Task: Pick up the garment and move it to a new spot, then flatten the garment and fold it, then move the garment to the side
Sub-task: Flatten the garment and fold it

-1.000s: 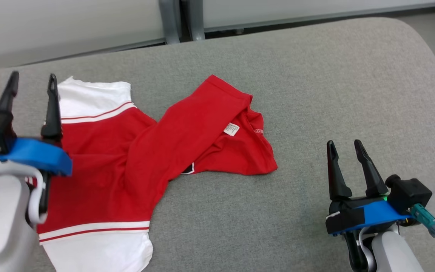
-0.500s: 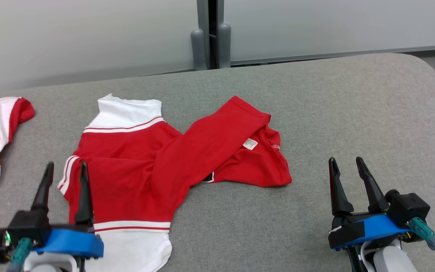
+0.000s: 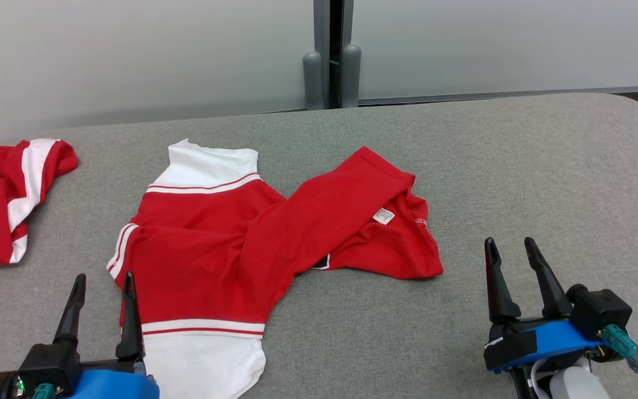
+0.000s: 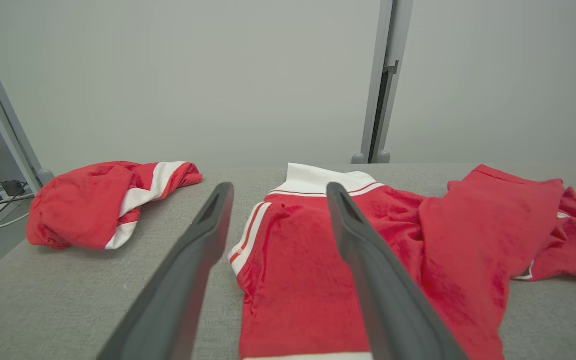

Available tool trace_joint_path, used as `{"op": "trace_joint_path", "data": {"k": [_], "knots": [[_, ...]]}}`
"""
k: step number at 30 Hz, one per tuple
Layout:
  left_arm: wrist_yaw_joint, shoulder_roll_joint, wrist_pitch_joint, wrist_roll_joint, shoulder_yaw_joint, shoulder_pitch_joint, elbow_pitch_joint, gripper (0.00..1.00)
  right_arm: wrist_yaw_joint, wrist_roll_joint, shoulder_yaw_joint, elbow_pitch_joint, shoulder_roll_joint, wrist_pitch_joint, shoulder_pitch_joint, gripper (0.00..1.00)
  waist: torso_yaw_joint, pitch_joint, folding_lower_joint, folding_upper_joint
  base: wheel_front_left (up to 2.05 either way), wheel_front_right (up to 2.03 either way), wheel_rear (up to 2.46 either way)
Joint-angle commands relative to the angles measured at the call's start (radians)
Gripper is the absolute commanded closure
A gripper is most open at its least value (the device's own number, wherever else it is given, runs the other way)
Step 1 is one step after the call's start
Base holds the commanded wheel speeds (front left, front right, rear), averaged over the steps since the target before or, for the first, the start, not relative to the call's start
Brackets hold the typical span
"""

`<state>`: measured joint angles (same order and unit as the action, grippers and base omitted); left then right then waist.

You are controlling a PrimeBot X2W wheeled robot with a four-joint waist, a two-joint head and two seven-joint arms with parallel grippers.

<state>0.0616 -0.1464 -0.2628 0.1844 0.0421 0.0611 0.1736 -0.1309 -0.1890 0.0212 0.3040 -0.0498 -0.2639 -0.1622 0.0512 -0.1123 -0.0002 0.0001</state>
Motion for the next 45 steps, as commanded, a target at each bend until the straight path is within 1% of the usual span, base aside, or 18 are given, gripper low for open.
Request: {"op": "trace_joint_path", "data": {"k": [1,6,9,12,16,18,22,26,28,35,40,41,42,43,45], "knots": [[-0.009,0.003,-0.003,-0.013,-0.014,-0.007,0.001,0.0,0.0,0.004,-0.003,0.0,-0.001,-0.001,0.012,0.0,-0.002,0.0,0.0002,-0.0001,0.0,0.0,0.0],[-0.03,0.025,-0.003,-0.037,-0.034,0.012,0.001,0.0,0.0,0.036,0.008,0.005,-0.007,-0.001,-0.034,0.0,-0.009,-0.008,0.0002,-0.0001,0.0,0.0,0.0],[-0.044,0.037,-0.003,-0.05,-0.036,0.029,-0.001,0.0,0.0,0.056,0.035,0.013,-0.032,-0.001,-0.098,0.0,-0.016,-0.026,0.0002,-0.0001,0.0,0.0,0.0],[-0.056,0.049,-0.003,-0.062,-0.036,0.047,0.001,0.0,0.0,0.068,0.078,0.052,-0.067,-0.001,-0.19,0.0,-0.028,-0.048,0.0002,-0.0001,0.0,0.0,0.0],[-0.072,0.063,-0.003,-0.072,-0.031,0.073,0.005,0.0,0.0,0.064,0.126,0.157,-0.125,-0.001,-0.337,0.0,-0.054,-0.087,0.0002,-0.0001,0.0,0.0,0.0],[-0.076,0.071,-0.003,-0.075,-0.029,0.088,0.008,0.0,0.0,0.057,0.145,0.223,-0.148,0.019,-0.41,0.0,-0.07,-0.109,0.0002,-0.0001,0.0,0.0,0.0],[-0.08,0.082,-0.003,-0.075,-0.023,0.115,0.011,0.0,0.0,0.04,0.184,0.346,-0.18,0.083,-0.53,0.0,-0.102,-0.146,0.0002,-0.0001,0.0,0.0,0.0],[-0.081,0.089,-0.003,-0.073,-0.013,0.134,0.012,0.0,0.0,0.013,0.237,0.463,-0.204,0.155,-0.612,0.0,-0.131,-0.175,0.0002,-0.0001,0.0,0.0,0.0],[-0.082,0.091,-0.003,-0.071,-0.008,0.145,0.012,0.0,0.0,-0.005,0.269,0.516,-0.212,0.195,-0.64,0.0,-0.143,-0.187,0.0002,-0.0001,0.0,0.0,0.0],[-0.081,0.094,-0.003,-0.066,0.004,0.164,0.016,0.0,0.0,-0.079,0.353,0.647,-0.231,0.275,-0.697,0.0,-0.165,-0.211,0.0002,-0.0001,0.0,0.0,0.0],[-0.077,0.094,-0.003,-0.053,0.013,0.172,0.02,0.0,0.0,-0.128,0.404,0.694,-0.231,0.307,-0.718,0.0,-0.172,-0.218,0.0002,-0.0001,0.0,0.0,0.0],[-0.076,0.094,-0.003,-0.05,0.015,0.175,0.02,0.0,0.0,-0.137,0.415,0.701,-0.235,0.312,-0.723,0.51,-0.173,-0.219,0.0002,-0.0001,0.0,0.0,0.0],[-0.075,0.095,-0.003,-0.047,0.017,0.178,0.021,0.0,0.0,-0.149,0.428,0.708,-0.236,0.315,-0.725,0.9,-0.173,-0.22,0.0002,-0.0001,0.0,0.0,0.0],[-0.073,0.094,-0.003,-0.045,0.019,0.18,0.022,0.0,0.0,-0.164,0.439,0.716,-0.236,0.321,-0.726,1.0,-0.173,-0.22,0.0002,-0.0001,0.0,0.0,0.0],[-0.073,0.095,-0.003,-0.042,0.022,0.182,0.024,0.0,0.0,-0.185,0.457,0.718,-0.244,0.306,-0.735,1.0,-0.173,-0.22,0.0002,-0.0001,0.0,0.0,0.0]]}}
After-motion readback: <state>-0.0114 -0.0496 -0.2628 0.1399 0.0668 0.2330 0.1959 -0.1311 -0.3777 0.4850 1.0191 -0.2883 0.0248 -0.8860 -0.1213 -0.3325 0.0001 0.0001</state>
